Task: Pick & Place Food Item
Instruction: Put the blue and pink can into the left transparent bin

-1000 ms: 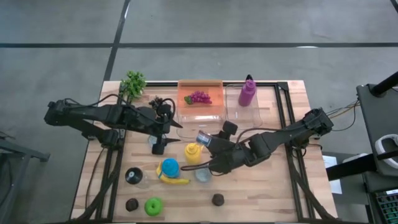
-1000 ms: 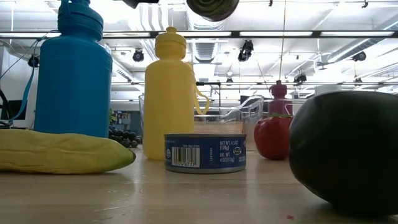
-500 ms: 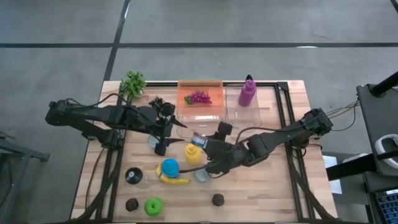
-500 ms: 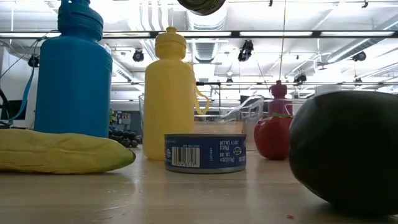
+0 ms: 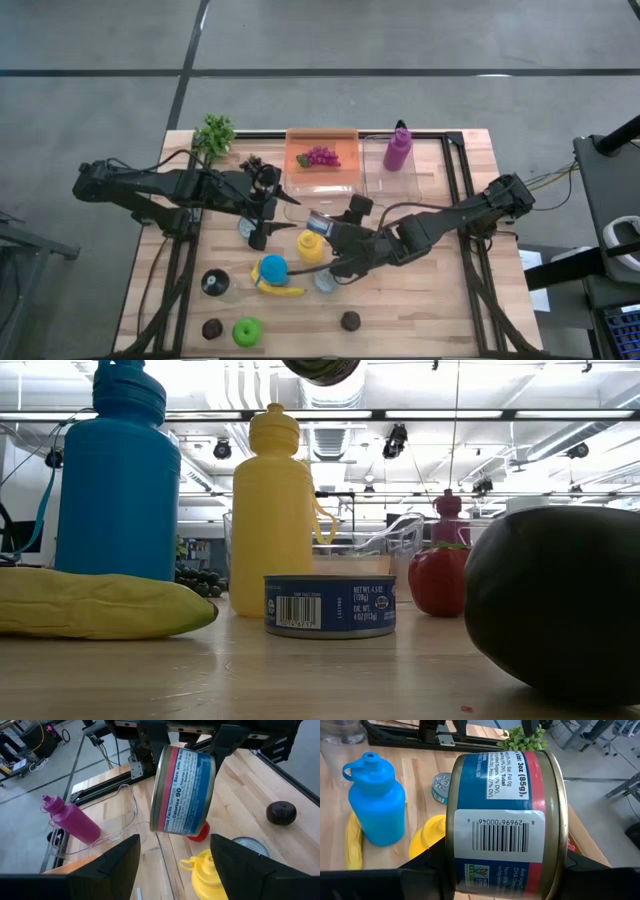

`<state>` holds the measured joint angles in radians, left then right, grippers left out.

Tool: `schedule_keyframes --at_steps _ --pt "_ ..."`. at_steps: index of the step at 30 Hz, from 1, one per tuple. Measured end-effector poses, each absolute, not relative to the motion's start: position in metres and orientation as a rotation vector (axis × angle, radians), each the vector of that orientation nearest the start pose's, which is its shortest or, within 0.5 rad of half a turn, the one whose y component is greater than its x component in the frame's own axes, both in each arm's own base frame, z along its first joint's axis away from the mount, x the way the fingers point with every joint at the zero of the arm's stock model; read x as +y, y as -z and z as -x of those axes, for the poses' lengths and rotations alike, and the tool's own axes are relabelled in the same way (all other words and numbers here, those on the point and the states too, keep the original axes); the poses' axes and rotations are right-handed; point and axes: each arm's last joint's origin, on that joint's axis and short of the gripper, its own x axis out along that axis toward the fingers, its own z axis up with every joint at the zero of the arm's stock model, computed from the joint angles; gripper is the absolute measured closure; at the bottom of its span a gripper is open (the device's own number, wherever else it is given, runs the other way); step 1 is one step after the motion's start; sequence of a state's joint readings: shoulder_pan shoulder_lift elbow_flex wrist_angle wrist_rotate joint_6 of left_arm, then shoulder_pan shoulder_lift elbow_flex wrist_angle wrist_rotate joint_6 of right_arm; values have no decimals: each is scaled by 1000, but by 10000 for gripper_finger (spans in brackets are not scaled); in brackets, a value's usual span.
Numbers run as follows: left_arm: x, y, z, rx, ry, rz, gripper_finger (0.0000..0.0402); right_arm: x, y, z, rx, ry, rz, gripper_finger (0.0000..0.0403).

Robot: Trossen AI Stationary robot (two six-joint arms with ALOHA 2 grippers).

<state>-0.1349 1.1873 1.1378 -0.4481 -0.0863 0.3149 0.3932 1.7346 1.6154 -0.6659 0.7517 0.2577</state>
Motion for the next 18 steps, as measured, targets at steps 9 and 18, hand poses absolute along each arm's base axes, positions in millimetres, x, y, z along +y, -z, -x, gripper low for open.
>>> schedule_keyframes --at_steps 9,18 --pt "-32 -350 -252 484 125 -363 167 126 -331 -355 611 419 182 223" --pt "-32 -351 -253 469 121 -358 162 126 -332 -355 605 419 177 223"
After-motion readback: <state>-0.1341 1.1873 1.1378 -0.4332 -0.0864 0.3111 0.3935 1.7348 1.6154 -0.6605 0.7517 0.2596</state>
